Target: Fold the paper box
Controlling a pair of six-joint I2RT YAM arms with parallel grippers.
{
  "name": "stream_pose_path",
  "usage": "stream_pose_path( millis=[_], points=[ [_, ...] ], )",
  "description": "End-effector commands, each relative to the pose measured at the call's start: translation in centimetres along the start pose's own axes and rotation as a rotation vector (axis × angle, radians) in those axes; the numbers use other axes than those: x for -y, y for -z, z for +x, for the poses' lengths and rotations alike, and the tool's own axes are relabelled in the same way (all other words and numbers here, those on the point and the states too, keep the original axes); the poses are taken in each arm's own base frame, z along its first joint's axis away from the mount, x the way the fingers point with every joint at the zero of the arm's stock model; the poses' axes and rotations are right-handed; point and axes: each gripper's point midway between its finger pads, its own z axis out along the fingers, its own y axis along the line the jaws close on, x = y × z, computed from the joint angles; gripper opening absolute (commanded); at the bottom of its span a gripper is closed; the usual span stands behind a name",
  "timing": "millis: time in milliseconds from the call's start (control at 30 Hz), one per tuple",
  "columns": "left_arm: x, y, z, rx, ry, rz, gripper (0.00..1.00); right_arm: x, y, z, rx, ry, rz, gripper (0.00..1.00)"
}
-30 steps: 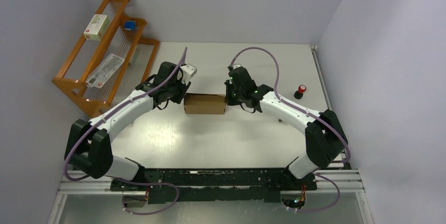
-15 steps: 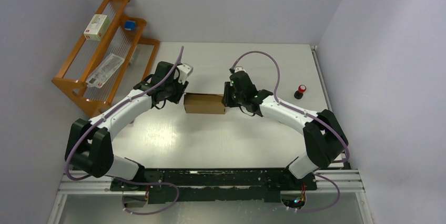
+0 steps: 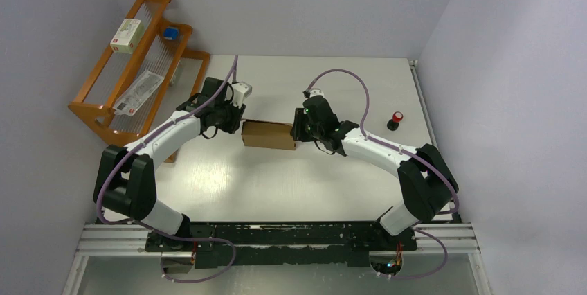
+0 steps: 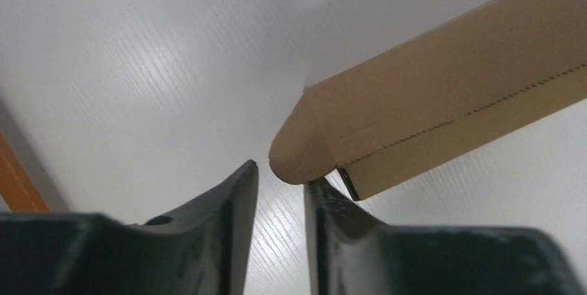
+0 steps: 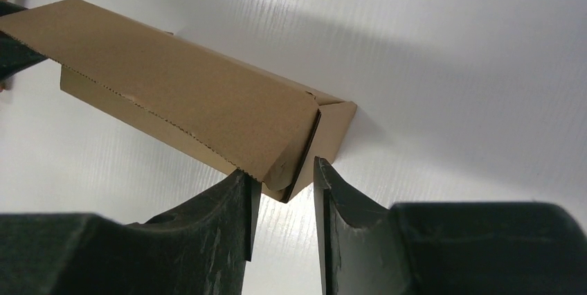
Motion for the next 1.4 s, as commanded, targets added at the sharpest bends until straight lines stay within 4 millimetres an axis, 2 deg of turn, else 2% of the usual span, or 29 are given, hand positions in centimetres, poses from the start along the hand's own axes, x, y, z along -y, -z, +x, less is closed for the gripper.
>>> stream_pose_path(
  millis=[0, 100, 400, 467, 500, 600, 633, 967, 1167, 1367],
  points=[
    [0.5, 0.1, -2.4, 0.065, 0.007, 0.075, 0.31, 0.5, -0.4, -0.1, 0.015, -0.003, 0.016, 0.37],
    [1.0, 0.3, -2.7, 0.081, 0.007, 0.107, 0.2, 0.8, -0.6, 0.2, 0.005, 0.003, 0.031, 0.36],
    [2.2, 0.9, -3.4, 0.12, 0.012, 0.169, 0.11, 1.2, -0.7, 0.7, -0.017, 0.015, 0.044, 0.34],
    [1.8, 1.2, -3.5, 0.127, 0.012, 0.149, 0.11, 1.2, -0.7, 0.9, -0.02, 0.015, 0.044, 0.33],
    [1.5, 1.3, -3.5, 0.129, 0.013, 0.125, 0.12, 1.2, -0.7, 0.9, -0.018, 0.017, 0.043, 0.33],
    [0.3, 1.6, -3.4, 0.135, 0.022, 0.051, 0.33, 1.4, -0.6, 0.9, -0.017, 0.021, 0.054, 0.33],
    [0.1, 1.7, -3.5, 0.138, 0.022, 0.044, 0.36, 1.5, -0.6, 0.8, -0.013, 0.022, 0.059, 0.34],
    [1.9, 1.8, -3.8, 0.143, -0.008, 0.118, 0.5, 1.9, -0.4, 0.6, -0.011, 0.048, 0.075, 0.34],
    [3.9, 2.4, -4.1, 0.156, -0.161, 0.074, 0.6, 1.7, -0.6, 0.7, -0.02, 0.061, 0.068, 0.34],
    [5.8, 3.1, -5.8, 0.221, -0.316, 0.012, 0.71, 1.6, -0.8, 0.7, -0.029, 0.07, 0.064, 0.35]
  ],
)
